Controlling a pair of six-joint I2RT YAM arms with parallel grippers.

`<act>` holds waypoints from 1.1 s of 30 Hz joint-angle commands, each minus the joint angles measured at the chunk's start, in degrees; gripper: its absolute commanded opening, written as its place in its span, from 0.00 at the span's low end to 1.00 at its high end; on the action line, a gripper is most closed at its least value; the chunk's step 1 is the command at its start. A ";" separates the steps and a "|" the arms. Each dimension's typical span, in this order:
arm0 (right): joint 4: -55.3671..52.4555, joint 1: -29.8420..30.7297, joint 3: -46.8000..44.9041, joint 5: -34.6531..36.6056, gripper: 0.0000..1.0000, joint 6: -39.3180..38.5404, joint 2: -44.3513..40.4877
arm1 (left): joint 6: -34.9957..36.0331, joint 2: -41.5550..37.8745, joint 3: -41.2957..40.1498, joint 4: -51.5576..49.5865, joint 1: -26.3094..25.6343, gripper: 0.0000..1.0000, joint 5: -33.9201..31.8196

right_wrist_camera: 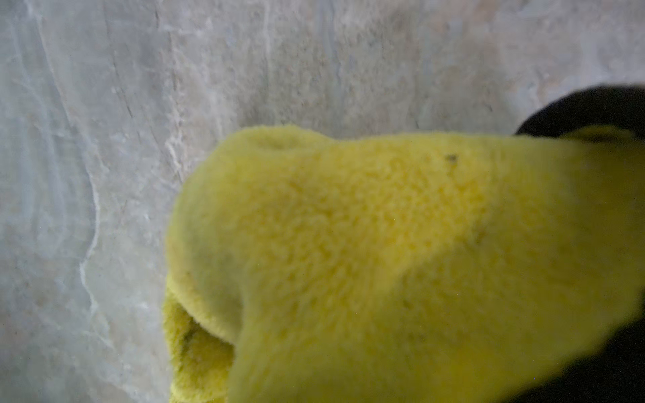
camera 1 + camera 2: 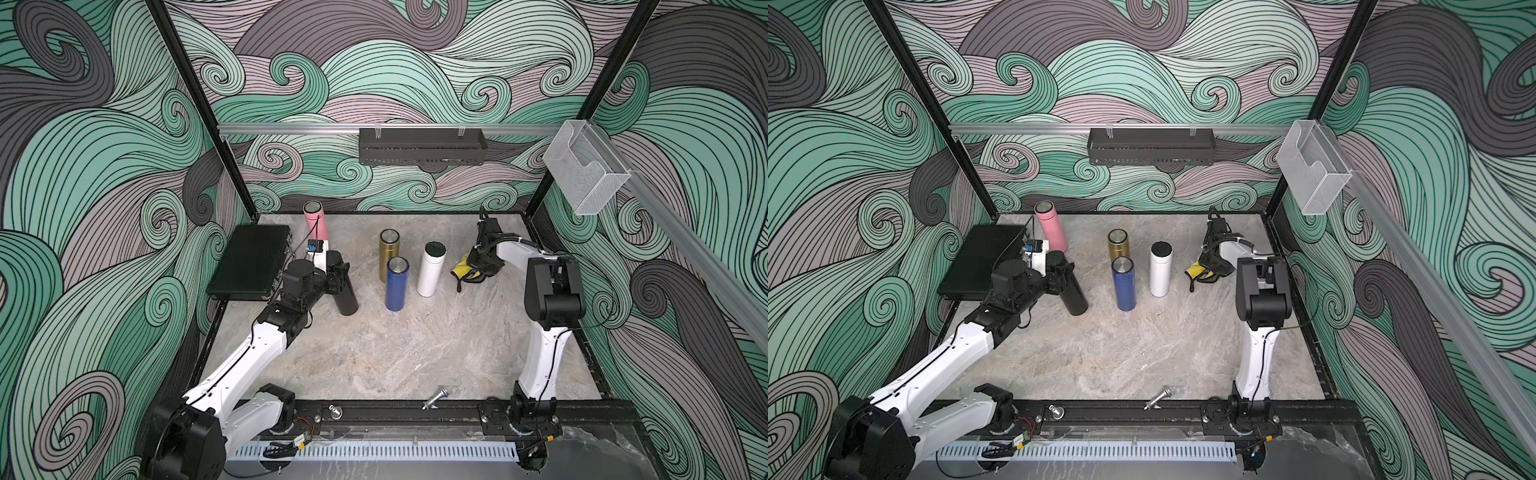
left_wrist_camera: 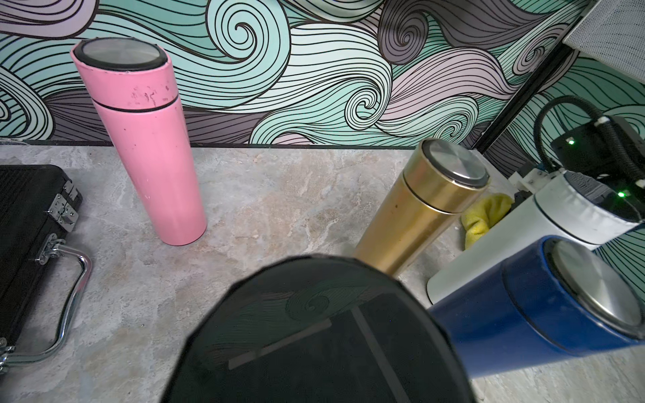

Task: Wipe the surface of the thermos
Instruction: Pick up the cleaning item at the center of the board, then wipe the dirt from the surface of the thermos.

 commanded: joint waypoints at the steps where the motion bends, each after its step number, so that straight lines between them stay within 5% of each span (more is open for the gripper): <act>1: -0.61 0.08 -5.36 -4.07 0.00 -0.94 -7.00 | -0.82 -1.69 0.56 3.08 0.09 0.00 0.51; 12: -7.45 9.64 -25.95 -4.66 0.00 -5.23 -40.51 | -3.70 -1.81 1.09 1.51 0.04 0.00 -2.40; 24: -18.95 16.70 -34.03 -26.48 0.00 -2.26 -73.29 | -7.32 0.00 2.32 0.19 -0.04 0.00 -2.06; 27: -11.92 26.25 -35.34 -25.20 0.00 2.48 -74.39 | -9.97 -0.81 3.64 -2.28 -0.13 0.00 -1.25; 33: 2.01 51.77 -30.64 -4.91 0.00 -1.92 -65.68 | -12.44 -5.00 6.77 -10.36 -2.06 0.00 0.44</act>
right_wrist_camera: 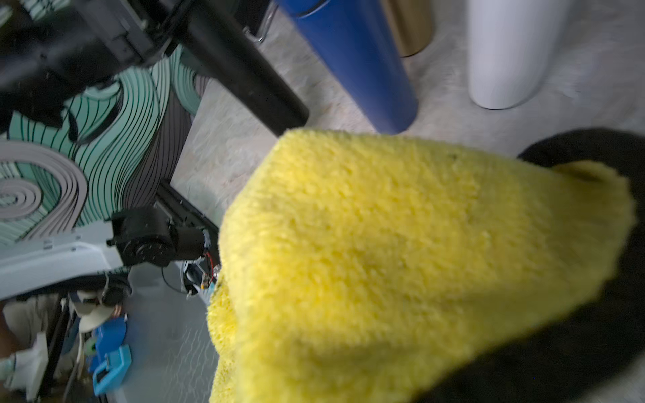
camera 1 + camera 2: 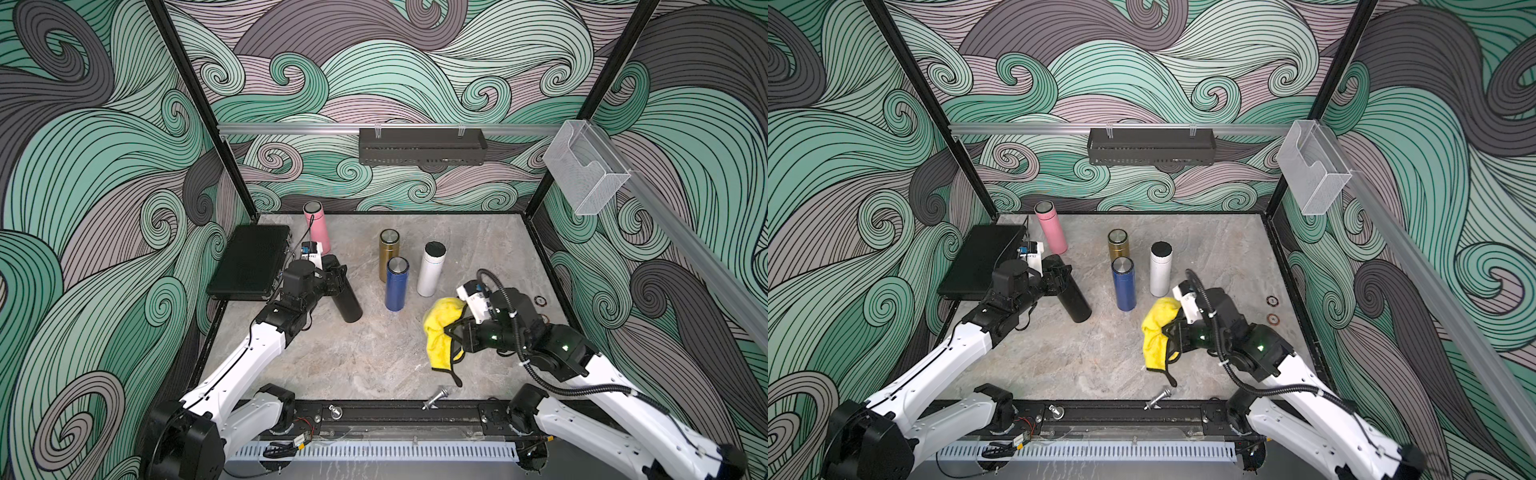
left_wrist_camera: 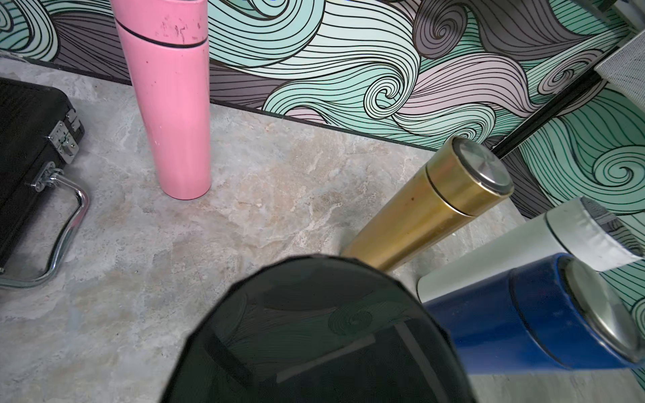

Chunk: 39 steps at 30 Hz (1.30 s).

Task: Wipe the surface of the thermos
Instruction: Wipe the dirt from the surface of the thermos.

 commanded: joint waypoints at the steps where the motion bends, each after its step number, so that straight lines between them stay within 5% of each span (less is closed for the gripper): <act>1: 12.93 9.90 3.93 13.85 0.00 -2.86 6.42 | -2.31 -4.36 4.94 -2.85 -1.68 0.00 1.90; 6: 27.89 14.92 9.98 13.74 0.00 -7.43 19.70 | -1.68 -8.45 4.55 -3.87 -2.97 0.00 2.51; 12: 28.56 16.22 24.83 14.30 0.00 -14.97 35.14 | -4.58 -13.03 4.94 -5.50 -3.27 0.00 2.50; 18: 27.57 15.75 32.24 16.33 0.00 -12.56 46.18 | -7.71 -15.42 5.87 -5.52 -3.34 0.00 2.19; 31: 24.81 15.44 22.54 21.13 0.00 -6.11 44.12 | -11.12 -15.22 9.03 -6.90 -3.34 0.00 -3.10; 39: 27.16 18.36 31.85 23.14 0.00 -11.75 47.56 | -18.17 -12.74 10.97 -8.49 -3.28 0.00 -6.07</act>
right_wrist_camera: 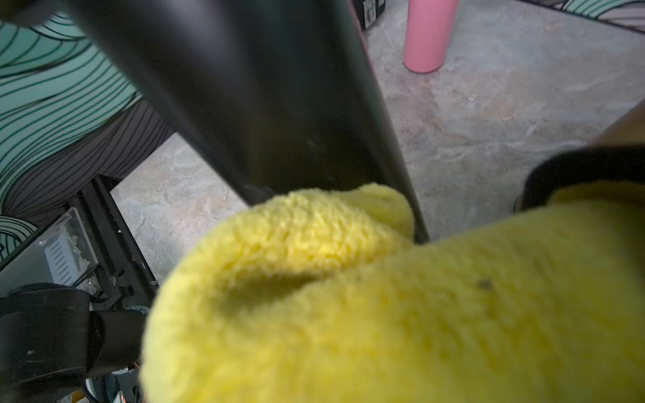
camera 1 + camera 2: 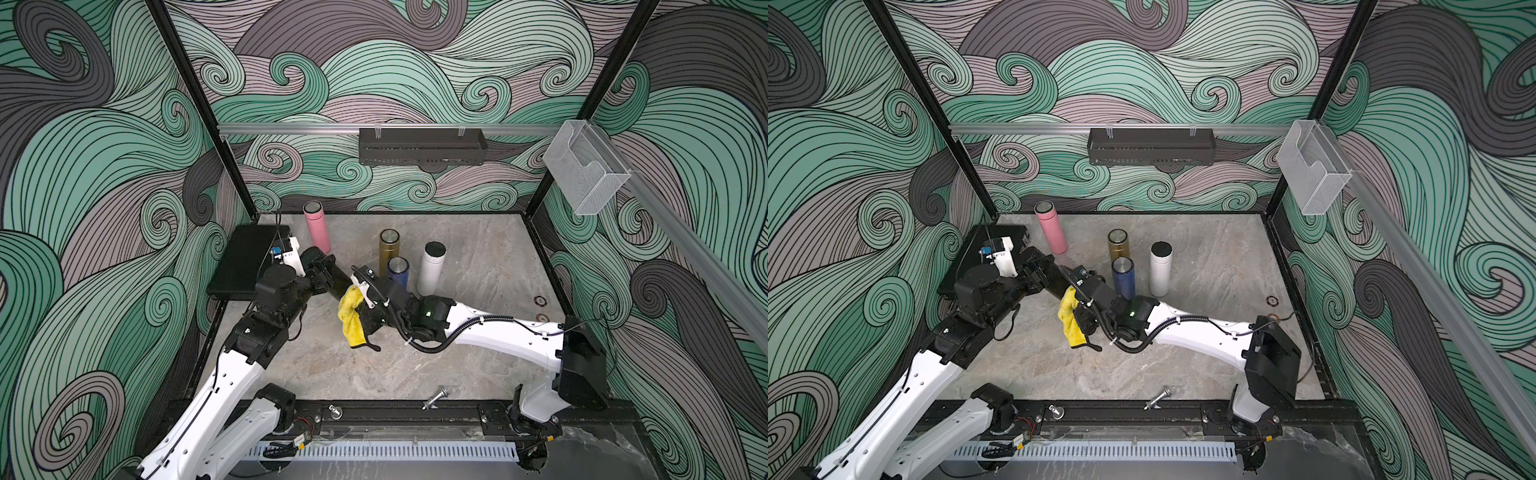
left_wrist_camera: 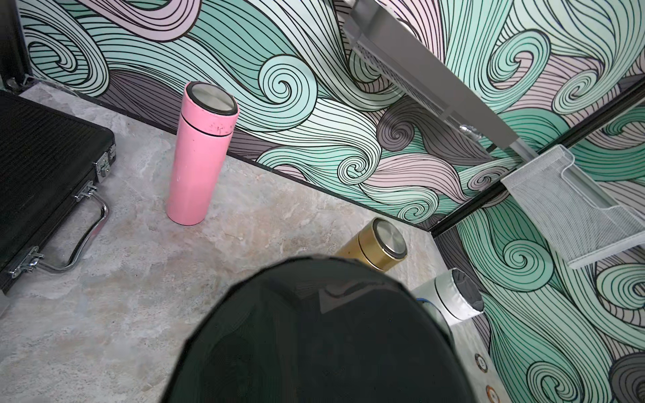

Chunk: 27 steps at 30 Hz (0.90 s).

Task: Wipe the surface of the thermos
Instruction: Wipe the dirt from the surface of the thermos.

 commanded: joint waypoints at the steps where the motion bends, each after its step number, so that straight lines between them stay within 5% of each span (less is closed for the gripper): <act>1: 4.72 1.52 5.87 3.02 0.00 -3.31 2.21 | -6.53 0.26 3.93 2.16 -0.66 0.00 0.75; 7: 4.55 1.74 13.37 7.74 0.00 -3.26 8.36 | -11.10 0.81 5.24 0.55 -0.65 0.00 -0.13; 14: 1.16 0.99 5.00 13.89 0.00 2.72 6.10 | -10.94 -1.13 6.59 -1.39 -0.68 0.00 -4.57; 18: 0.68 0.24 0.44 13.66 0.00 4.84 3.15 | -9.94 -1.37 7.86 -2.94 -0.64 0.00 -6.47; 27: 6.97 2.12 7.02 9.99 0.00 -0.11 6.04 | -12.93 -1.07 9.07 -3.05 -0.66 0.00 -9.01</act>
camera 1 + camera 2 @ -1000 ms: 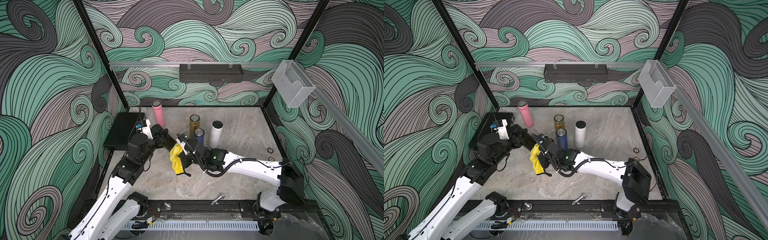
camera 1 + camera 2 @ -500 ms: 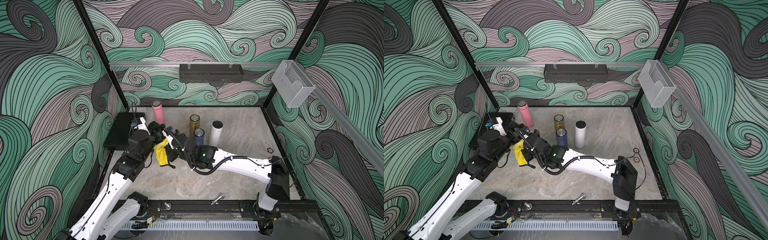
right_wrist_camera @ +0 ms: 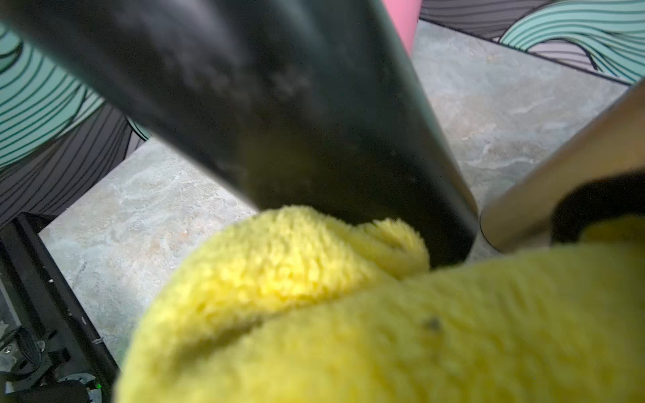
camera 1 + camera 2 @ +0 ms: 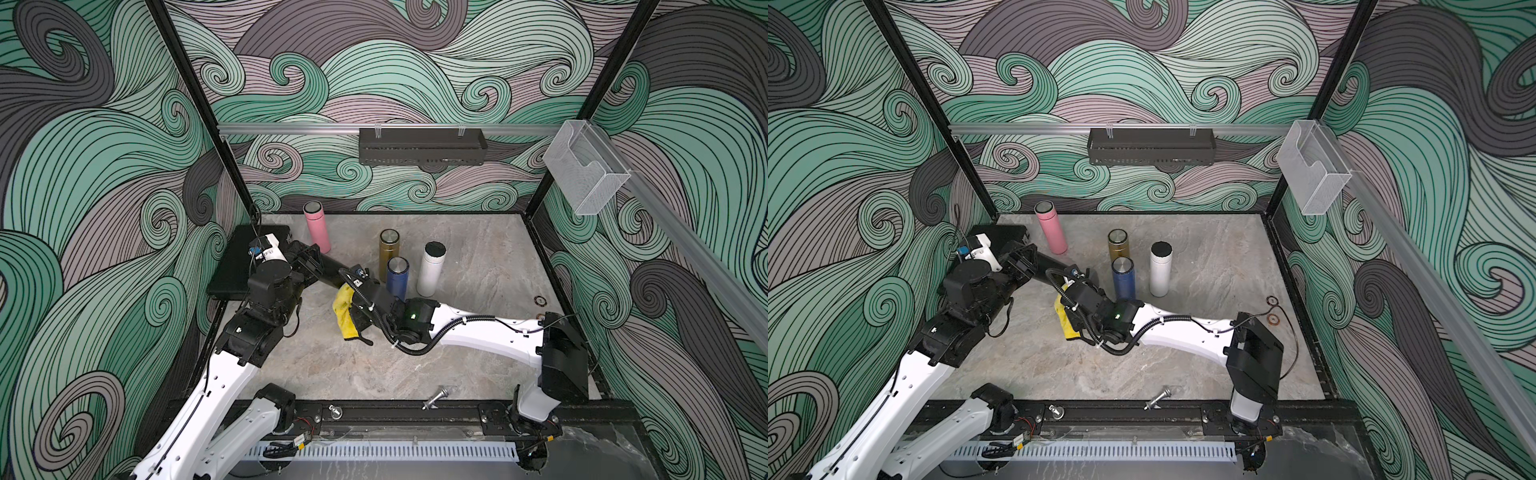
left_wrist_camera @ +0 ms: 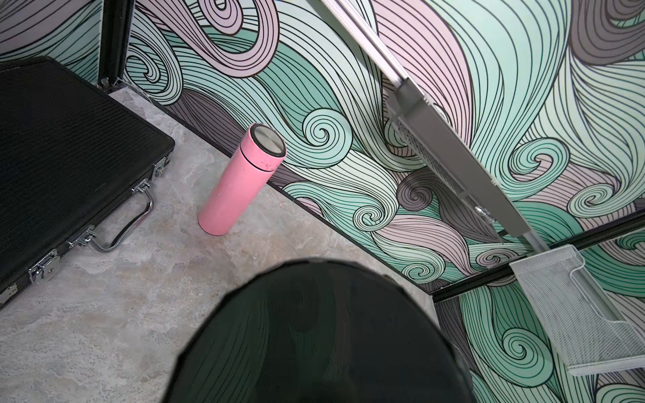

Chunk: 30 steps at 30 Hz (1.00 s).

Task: Wipe the surface of the thermos
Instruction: Wipe the dirt from the surface of the thermos.

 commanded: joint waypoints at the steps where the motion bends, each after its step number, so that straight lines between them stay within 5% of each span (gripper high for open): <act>1: 6.63 0.27 4.67 -0.21 0.00 -1.83 1.73 | -3.01 -0.70 3.43 2.06 -0.68 0.00 1.06; 10: 7.79 0.26 11.61 2.26 0.00 -2.60 6.82 | -3.58 -1.36 3.21 3.41 -0.65 0.00 0.18; 18: 2.85 -1.20 4.38 3.95 0.00 2.12 3.05 | -0.02 -1.67 3.66 2.60 -0.64 0.00 -1.87; 22: -0.52 -1.84 1.99 -2.65 0.00 -0.25 -2.20 | 3.86 -1.82 3.53 3.73 -0.63 0.00 -2.27; 30: -15.28 -10.44 3.46 -27.92 0.00 -0.09 -10.30 | 17.39 1.32 7.46 -0.67 -0.63 0.00 11.74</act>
